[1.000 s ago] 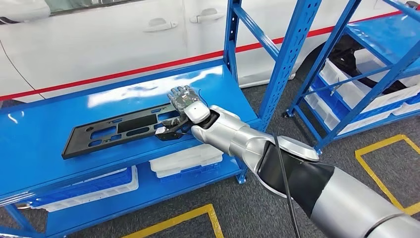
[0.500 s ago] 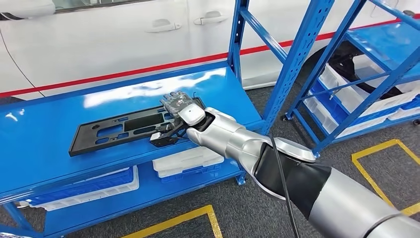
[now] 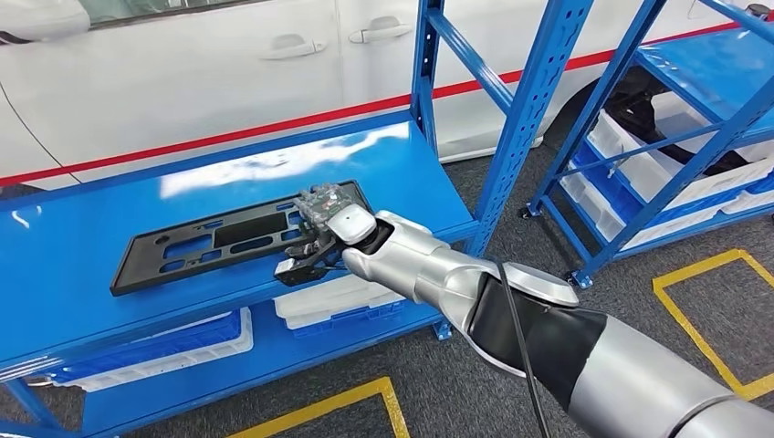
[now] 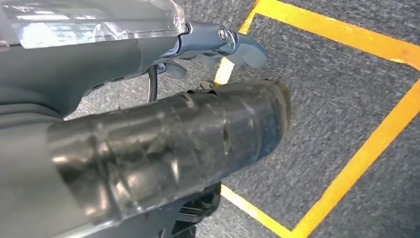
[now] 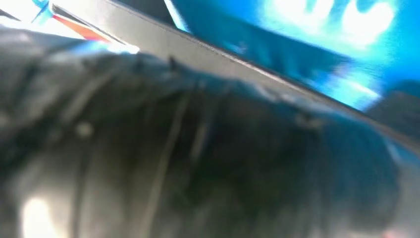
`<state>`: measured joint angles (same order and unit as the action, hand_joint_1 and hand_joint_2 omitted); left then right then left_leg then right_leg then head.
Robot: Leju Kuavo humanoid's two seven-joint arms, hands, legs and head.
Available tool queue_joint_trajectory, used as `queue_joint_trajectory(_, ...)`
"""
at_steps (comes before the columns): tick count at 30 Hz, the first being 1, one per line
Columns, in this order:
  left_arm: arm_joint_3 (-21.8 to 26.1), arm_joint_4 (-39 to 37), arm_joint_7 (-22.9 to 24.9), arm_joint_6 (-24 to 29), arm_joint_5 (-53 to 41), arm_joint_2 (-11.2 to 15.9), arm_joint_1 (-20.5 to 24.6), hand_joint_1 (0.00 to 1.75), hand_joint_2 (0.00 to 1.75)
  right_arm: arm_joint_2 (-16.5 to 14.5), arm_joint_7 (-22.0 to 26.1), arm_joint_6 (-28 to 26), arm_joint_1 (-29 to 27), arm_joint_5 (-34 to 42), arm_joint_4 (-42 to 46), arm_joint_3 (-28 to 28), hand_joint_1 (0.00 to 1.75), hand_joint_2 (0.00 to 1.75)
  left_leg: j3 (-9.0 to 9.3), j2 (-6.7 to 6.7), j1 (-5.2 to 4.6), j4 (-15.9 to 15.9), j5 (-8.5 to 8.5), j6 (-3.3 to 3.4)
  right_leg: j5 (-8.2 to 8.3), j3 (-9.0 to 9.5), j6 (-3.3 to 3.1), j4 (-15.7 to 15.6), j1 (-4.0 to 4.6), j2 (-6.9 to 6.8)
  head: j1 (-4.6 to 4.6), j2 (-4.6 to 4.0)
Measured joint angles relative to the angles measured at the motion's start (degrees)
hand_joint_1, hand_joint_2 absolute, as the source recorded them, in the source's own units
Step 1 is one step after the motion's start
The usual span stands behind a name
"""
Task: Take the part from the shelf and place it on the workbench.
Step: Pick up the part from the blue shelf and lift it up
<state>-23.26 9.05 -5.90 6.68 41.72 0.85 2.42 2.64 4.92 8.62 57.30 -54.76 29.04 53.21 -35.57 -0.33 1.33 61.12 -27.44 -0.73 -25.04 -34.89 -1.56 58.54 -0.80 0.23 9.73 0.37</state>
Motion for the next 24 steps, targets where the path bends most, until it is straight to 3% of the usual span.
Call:
queue_joint_trajectory(3, -0.1, 0.0, 0.0, 0.2, -0.1, 0.1, 0.0, 0.00, 0.00, -1.0, 0.0, -0.2, -1.0, 0.6, 0.1, 0.7, 0.00, 0.00, -5.08, 0.03, 0.00, 10.8, -4.98, -0.36, 0.05, 0.08, -0.58, -0.1, 0.16, 0.02, 0.00, 0.00)
queue_joint_trajectory(4, -0.1, 0.0, 0.0, 0.2, -0.1, 0.1, 0.0, 0.00, 0.00, -1.1, -0.1, -0.3, -1.5, 0.9, 0.1, 0.9, 0.00, 0.00, -6.31, 0.04, 0.00, 13.1, -5.42, -0.40, -0.02, 0.07, -0.63, 0.0, 0.25, 0.01, 0.00, 0.00)
queue_joint_trajectory(5, -0.1, 0.0, 0.0, 0.2, -0.1, 0.1, 0.0, 0.00, 0.00, -1.2, -0.1, -0.4, -1.9, 1.2, 0.1, 1.1, 0.00, 0.00, -6.49, 0.04, 0.00, 13.3, -4.74, -0.38, -0.09, 0.07, -0.66, 0.1, 0.30, -0.01, 0.00, 0.00)
queue_joint_trajectory(6, -0.1, 0.0, 0.0, 0.3, -0.1, 0.2, -0.1, 0.00, 0.00, -1.3, -0.2, -0.5, -2.1, 1.5, 0.1, 1.2, 0.00, 0.00, -5.51, 0.06, 0.00, 11.1, -3.09, -0.30, -0.18, 0.09, -0.64, 0.2, 0.32, -0.01, 0.00, 0.00)
queue_joint_trajectory(8, -0.2, 0.0, 0.0, 0.3, 0.0, 0.2, -0.1, 0.00, 0.00, -1.4, -0.2, -0.6, -2.2, 2.2, 0.1, 1.4, 0.00, 0.00, -1.57, 0.08, -0.07, 3.2, 0.60, 0.01, -0.44, 0.12, -0.39, 0.5, 0.43, 0.08, 0.00, 0.00)
queue_joint_trajectory(10, -0.3, 0.0, 0.0, 0.4, 0.1, 0.2, 0.0, 0.00, 0.00, -1.5, -0.1, -0.6, -2.2, 2.6, 0.1, 1.4, 0.00, 0.00, 0.87, 0.01, -0.27, -1.8, 1.94, 0.40, -0.57, 0.02, 0.05, 0.8, 0.61, 0.21, 0.01, 0.00)
queue_joint_trajectory(11, -0.3, 0.0, 0.0, 0.4, 0.1, 0.2, 0.0, 0.00, 0.00, -1.5, 0.0, -0.6, -2.3, 2.8, 0.1, 1.5, 0.00, 0.00, 1.09, -0.04, -0.42, -2.3, 1.76, 0.58, -0.54, -0.04, 0.28, 0.7, 0.69, 0.26, 0.02, 0.00)
queue_joint_trajectory(13, -0.4, 0.0, 0.0, 0.5, 0.2, 0.2, 0.0, 0.00, 0.00, -1.6, 0.0, -0.6, -2.4, 3.0, 0.1, 1.7, 0.00, 0.87, 1.09, 0.00, -0.35, -2.6, 2.06, 1.12, -0.53, -0.08, 0.81, 0.7, 0.61, 0.31, 0.00, 0.00)
queue_joint_trajectory(15, -0.6, 0.0, 0.0, 0.5, 0.2, 0.2, 0.0, 0.00, 0.00, -1.6, 0.1, -0.6, -2.3, 3.0, 0.1, 1.8, 0.00, 1.75, 1.24, 0.10, -0.12, -3.1, 2.42, 1.82, -2.06, -0.90, 1.40, 2.6, 0.50, 0.25, 0.02, 0.00)
queue_joint_trajectory(18, -1.0, 0.0, 0.0, 0.6, 0.3, 0.2, 0.0, 0.00, 0.00, -1.6, -0.1, -0.8, -2.7, 3.0, 0.0, 2.0, 1.31, 1.75, 1.25, 0.15, -0.10, -3.2, 2.55, 2.30, -7.19, -5.50, 2.02, 12.9, 0.25, 0.11, 0.02, 0.00)
queue_joint_trajectory(19, -1.0, 0.0, 0.1, 0.6, 0.3, 0.2, 0.0, 0.00, 0.00, -1.6, -0.3, -1.0, -3.0, 2.9, 0.0, 2.1, 1.75, 1.75, 1.25, 0.15, -0.11, -3.1, 2.50, 2.39, -8.01, -6.88, 2.21, 15.8, 0.12, 0.10, 0.02, 0.00)
queue_joint_trajectory(20, -1.0, 0.0, 0.1, 0.7, 0.3, 0.2, 0.0, 0.00, 0.00, -1.6, -0.6, -1.3, -3.2, 2.9, 0.0, 2.2, 1.75, 1.75, 1.26, 0.14, -0.10, -3.0, 2.42, 2.50, -7.76, -7.37, 2.45, 16.8, -0.05, 0.09, 0.02, 0.00)
queue_joint_trajectory(21, -1.0, 0.0, 0.1, 0.7, 0.4, 0.2, 0.0, 0.00, 0.00, -1.6, -0.9, -1.8, -3.4, 2.8, -0.1, 2.3, 1.75, 1.75, 1.27, 0.12, -0.07, -2.9, 2.30, 2.60, -6.49, -6.75, 2.75, 15.5, -0.30, 0.07, 0.02, 0.00)
queue_joint_trajectory(24, -1.2, 0.0, 0.3, 0.8, 0.5, 0.2, 0.0, 0.00, 0.00, -1.6, -1.7, -2.9, -3.4, 2.8, -0.1, 2.4, 1.75, 1.75, 1.15, -0.04, -0.11, -2.0, 1.73, 2.43, -1.69, -1.17, 3.69, 4.2, -1.04, -0.06, 0.01, 0.01)
